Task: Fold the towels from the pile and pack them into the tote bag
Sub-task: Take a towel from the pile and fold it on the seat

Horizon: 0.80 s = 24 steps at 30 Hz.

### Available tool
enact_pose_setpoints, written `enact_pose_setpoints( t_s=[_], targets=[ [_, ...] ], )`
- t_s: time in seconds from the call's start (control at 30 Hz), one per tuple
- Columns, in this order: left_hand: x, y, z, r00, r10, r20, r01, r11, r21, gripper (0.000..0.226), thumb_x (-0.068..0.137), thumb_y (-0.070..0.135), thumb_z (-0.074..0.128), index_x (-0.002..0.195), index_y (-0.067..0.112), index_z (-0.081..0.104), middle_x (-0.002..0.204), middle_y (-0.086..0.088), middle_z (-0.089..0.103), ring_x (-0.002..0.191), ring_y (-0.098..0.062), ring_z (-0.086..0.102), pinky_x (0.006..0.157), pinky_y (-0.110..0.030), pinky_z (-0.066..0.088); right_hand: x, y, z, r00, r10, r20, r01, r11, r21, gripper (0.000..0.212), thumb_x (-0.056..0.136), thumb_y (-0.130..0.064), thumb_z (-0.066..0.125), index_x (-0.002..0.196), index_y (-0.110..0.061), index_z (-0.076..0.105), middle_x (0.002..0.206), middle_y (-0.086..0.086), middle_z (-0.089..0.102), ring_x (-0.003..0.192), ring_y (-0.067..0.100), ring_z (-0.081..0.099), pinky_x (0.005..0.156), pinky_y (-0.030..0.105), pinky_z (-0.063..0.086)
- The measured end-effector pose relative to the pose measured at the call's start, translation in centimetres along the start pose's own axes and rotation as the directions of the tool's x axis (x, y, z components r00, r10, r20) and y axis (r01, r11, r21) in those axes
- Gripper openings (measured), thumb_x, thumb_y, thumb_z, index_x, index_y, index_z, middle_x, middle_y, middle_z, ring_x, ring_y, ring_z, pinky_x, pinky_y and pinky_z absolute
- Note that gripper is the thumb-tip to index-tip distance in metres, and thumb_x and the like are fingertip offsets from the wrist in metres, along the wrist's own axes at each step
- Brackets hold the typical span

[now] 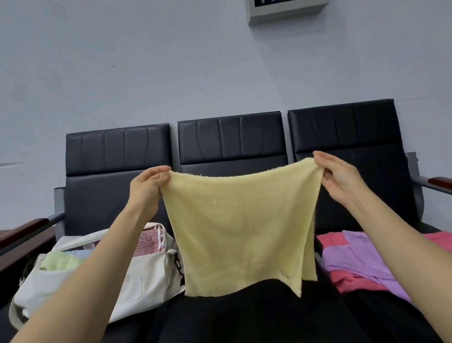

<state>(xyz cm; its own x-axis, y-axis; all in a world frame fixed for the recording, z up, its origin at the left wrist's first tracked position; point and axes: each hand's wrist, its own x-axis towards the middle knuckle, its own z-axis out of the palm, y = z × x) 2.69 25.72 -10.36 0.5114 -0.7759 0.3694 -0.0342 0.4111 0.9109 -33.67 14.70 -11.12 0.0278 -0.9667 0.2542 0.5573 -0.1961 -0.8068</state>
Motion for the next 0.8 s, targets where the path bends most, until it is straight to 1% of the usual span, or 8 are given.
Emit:
enact_pose_setpoints(
  t_s=[0.13, 0.27, 0.33, 0.43, 0.53, 0.7, 0.77, 0.8],
  targets=[
    [-0.1, -0.1, -0.3, 1.000, -0.015, -0.007, 0.016, 0.998, 0.059, 0.022, 0.090, -0.001, 0.059, 0.109, 0.009, 0.067, 0.099, -0.006, 0.066, 0.090, -0.017, 0.060, 0.075, -0.026, 0.051, -0.1, 0.0, -0.5, 0.999, -0.007, 0.051, 0.013, 0.993, -0.117, 0.021, 0.087, 0.004, 0.062, 0.104, -0.006, 0.068, 0.101, 0.011, 0.068, 0.088, 0.016, 0.067, 0.069, 0.020, 0.055],
    [0.0, -0.4, -0.9, 0.996, 0.062, -0.071, -0.045, 0.974, 0.221, 0.023, 0.082, -0.001, 0.070, 0.103, 0.010, 0.071, 0.096, -0.008, 0.068, 0.095, -0.023, 0.062, 0.090, -0.036, 0.051, -0.2, 0.1, -1.0, 0.990, -0.109, 0.085, 0.136, 0.876, -0.463, 0.023, 0.087, 0.004, 0.062, 0.104, -0.011, 0.070, 0.106, 0.011, 0.069, 0.100, 0.020, 0.066, 0.084, 0.027, 0.053],
    [0.0, -0.4, -1.0, 0.990, 0.116, -0.083, -0.079, 0.931, 0.356, 0.025, 0.079, 0.002, 0.073, 0.102, 0.011, 0.073, 0.094, -0.006, 0.069, 0.085, -0.019, 0.060, 0.089, -0.040, 0.050, 0.0, 0.1, -1.0, 0.970, -0.193, 0.150, 0.243, 0.697, -0.674, 0.024, 0.088, -0.001, 0.063, 0.103, -0.017, 0.072, 0.106, 0.004, 0.068, 0.101, 0.018, 0.063, 0.089, 0.029, 0.050],
    [-0.2, -0.4, -0.7, 0.967, 0.250, -0.047, -0.170, 0.772, 0.612, 0.024, 0.082, 0.001, 0.068, 0.104, 0.007, 0.073, 0.100, -0.010, 0.069, 0.088, -0.018, 0.057, 0.083, -0.030, 0.045, 0.2, 0.1, -0.4, 0.913, -0.272, 0.304, 0.380, 0.301, -0.875, 0.025, 0.092, -0.006, 0.058, 0.112, -0.015, 0.071, 0.108, -0.003, 0.060, 0.101, 0.013, 0.057, 0.084, 0.022, 0.040],
    [-0.1, -0.7, -0.3, 0.953, 0.301, 0.012, -0.212, 0.642, 0.737, 0.021, 0.087, 0.002, 0.062, 0.105, 0.005, 0.073, 0.105, -0.014, 0.067, 0.102, -0.027, 0.058, 0.081, -0.024, 0.038, 0.3, 0.2, 0.5, 0.886, -0.278, 0.370, 0.412, 0.110, -0.905, 0.025, 0.098, -0.011, 0.049, 0.115, -0.009, 0.068, 0.111, 0.003, 0.052, 0.099, 0.016, 0.053, 0.083, 0.024, 0.037],
    [0.1, -0.4, -0.8, 0.953, 0.289, 0.095, -0.242, 0.529, 0.814, 0.021, 0.092, 0.008, 0.060, 0.110, 0.003, 0.069, 0.104, -0.015, 0.053, 0.101, -0.031, 0.052, 0.078, -0.026, 0.033, -0.1, 0.0, 0.7, 0.897, -0.336, 0.288, 0.311, 0.016, -0.950, 0.027, 0.101, -0.022, 0.040, 0.109, -0.009, 0.062, 0.112, 0.004, 0.045, 0.084, 0.020, 0.050, 0.069, 0.031, 0.037],
    [-0.6, 0.0, -1.1, 0.939, 0.313, 0.141, -0.298, 0.542, 0.786, 0.018, 0.093, 0.013, 0.060, 0.106, 0.004, 0.069, 0.100, -0.010, 0.046, 0.095, -0.024, 0.046, 0.077, -0.024, 0.031, -0.7, 0.3, 0.2, 0.894, -0.376, 0.245, 0.295, 0.079, -0.952, 0.027, 0.103, -0.027, 0.037, 0.108, -0.011, 0.059, 0.111, 0.004, 0.048, 0.082, 0.022, 0.052, 0.069, 0.032, 0.039],
    [-1.0, 0.0, -1.3, 0.933, 0.324, 0.158, -0.323, 0.554, 0.767, 0.015, 0.092, 0.014, 0.061, 0.103, 0.005, 0.068, 0.100, -0.009, 0.045, 0.091, -0.021, 0.045, 0.075, -0.024, 0.031, -1.0, 0.5, -0.1, 0.905, -0.371, 0.206, 0.289, 0.181, -0.940, 0.027, 0.103, -0.028, 0.037, 0.104, -0.011, 0.058, 0.105, 0.005, 0.053, 0.078, 0.023, 0.053, 0.065, 0.032, 0.041]
  ],
)
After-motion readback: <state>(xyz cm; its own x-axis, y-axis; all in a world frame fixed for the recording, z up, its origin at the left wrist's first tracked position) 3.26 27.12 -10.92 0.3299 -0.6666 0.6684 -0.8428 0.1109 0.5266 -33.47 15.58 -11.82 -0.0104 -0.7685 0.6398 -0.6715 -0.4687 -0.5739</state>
